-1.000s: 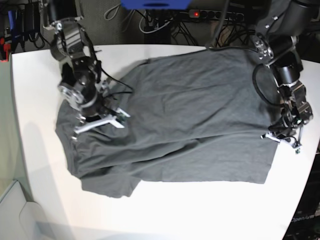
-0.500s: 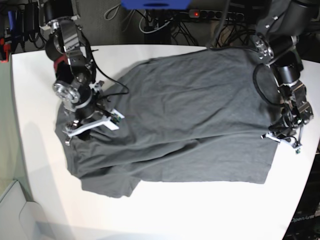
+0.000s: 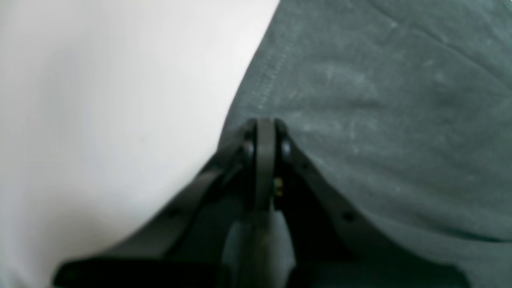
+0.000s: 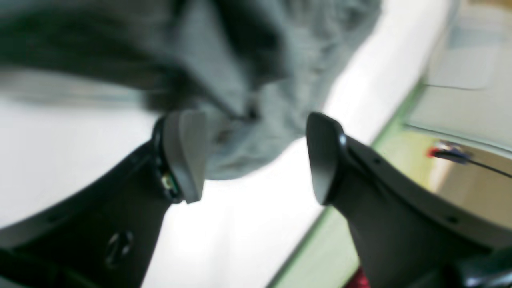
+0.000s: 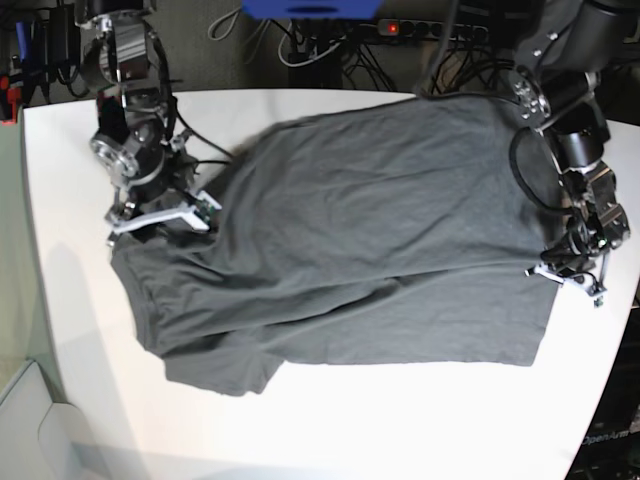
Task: Layout the t-shirt on the table in an organized manner, then fold the t-shirt properly
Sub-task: 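Grasp the shirt's collar corner with the right gripper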
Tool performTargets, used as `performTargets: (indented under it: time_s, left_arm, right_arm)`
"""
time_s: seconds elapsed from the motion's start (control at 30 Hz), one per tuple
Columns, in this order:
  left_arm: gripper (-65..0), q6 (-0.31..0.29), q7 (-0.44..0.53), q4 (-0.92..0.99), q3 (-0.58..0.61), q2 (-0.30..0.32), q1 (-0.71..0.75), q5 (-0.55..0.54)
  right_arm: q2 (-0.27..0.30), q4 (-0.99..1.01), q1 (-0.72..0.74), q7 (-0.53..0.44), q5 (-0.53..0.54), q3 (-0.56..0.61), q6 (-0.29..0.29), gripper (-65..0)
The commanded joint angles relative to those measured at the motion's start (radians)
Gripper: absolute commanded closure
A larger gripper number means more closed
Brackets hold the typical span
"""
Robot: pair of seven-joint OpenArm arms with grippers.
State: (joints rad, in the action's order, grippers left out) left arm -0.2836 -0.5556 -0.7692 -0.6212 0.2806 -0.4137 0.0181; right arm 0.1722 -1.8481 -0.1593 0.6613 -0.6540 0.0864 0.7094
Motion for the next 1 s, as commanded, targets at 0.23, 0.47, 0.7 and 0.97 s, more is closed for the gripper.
performTargets:
  time_s: [0.23, 0.47, 0.7, 0.97]
  left_arm:
    - [-0.3, 0.011, -0.013, -0.008, -0.001, 0.015, -0.015, 0.012]
    - [-0.3, 0.011, -0.013, -0.008, -0.001, 0.013, -0.014, 0.012]
    - [-0.3, 0.011, -0.013, -0.008, -0.001, 0.012, -0.014, 0.012]
    - [-0.3, 0.013, -0.011, -0.008, -0.001, 0.007, -0.014, 0.012]
  right_arm:
    - [-0.02, -0.014, 0.014, -0.01, 0.001, -0.01, -0.011, -39.5]
    - [-0.018, 0.031, 0.043, -0.011, 0.003, -0.01, -0.011, -39.4]
    - [-0.021, 0.051, 0.068, -0.011, 0.003, -0.009, -0.011, -37.9]
    - [-0.023, 0.163, 0.106, -0.011, 0.003, -0.007, -0.011, -21.9]
